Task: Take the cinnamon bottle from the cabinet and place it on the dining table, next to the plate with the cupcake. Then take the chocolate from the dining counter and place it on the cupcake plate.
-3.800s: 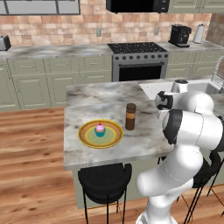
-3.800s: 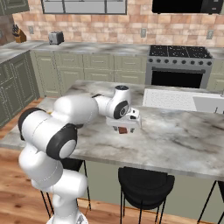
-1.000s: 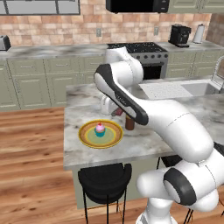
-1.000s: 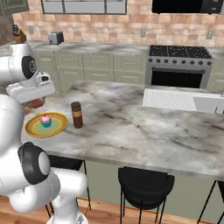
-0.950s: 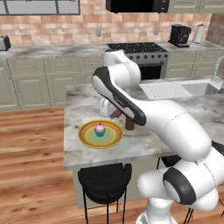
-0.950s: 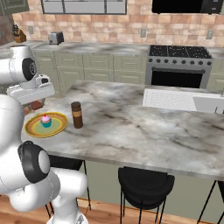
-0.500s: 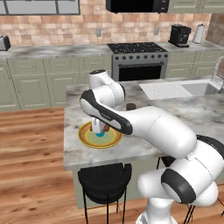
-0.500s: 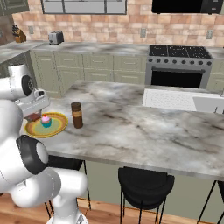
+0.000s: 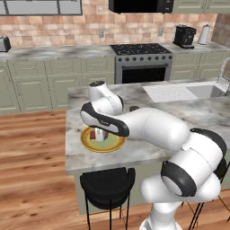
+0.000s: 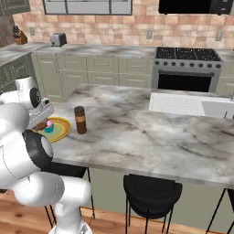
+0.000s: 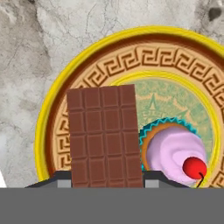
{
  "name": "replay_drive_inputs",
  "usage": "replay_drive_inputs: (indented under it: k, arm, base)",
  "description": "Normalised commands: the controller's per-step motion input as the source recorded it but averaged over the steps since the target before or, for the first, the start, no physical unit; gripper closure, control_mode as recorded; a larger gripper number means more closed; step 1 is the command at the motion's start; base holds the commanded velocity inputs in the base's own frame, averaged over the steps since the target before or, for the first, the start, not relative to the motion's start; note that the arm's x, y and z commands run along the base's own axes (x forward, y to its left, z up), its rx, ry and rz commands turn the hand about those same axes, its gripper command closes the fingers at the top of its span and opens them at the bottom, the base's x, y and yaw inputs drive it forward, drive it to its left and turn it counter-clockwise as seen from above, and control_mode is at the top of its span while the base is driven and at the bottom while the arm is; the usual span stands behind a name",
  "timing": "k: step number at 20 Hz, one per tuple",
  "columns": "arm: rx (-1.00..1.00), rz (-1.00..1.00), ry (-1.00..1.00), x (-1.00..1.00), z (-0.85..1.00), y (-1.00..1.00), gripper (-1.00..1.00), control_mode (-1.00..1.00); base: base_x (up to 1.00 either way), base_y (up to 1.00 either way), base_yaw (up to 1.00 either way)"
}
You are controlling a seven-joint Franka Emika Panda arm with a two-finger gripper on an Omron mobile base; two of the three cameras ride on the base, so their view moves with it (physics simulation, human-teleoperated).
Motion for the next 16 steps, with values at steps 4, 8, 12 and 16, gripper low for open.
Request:
replay_drive_inputs:
  k: [4,8,12,16]
  arm:
    - [0.00,0.05,0.00,0.02,-0.08,0.05,1.00,-1.00]
    - [0.00,0.00,0.00,-0.02,-0.10,0.00,1.00,-1.00]
    - [0.00,0.00,0.00,-0.08,-0.10,0.00,1.00,-1.00]
    - [0.00,-0.01,-0.02,-0.10,-0.06,0.00,1.00,-1.00]
  base:
    - [0.00,0.00,0.00]
    - [0.00,0.00,0.00]
    - [0.00,0.00,0.00]
    - [0.00,0.00,0.00]
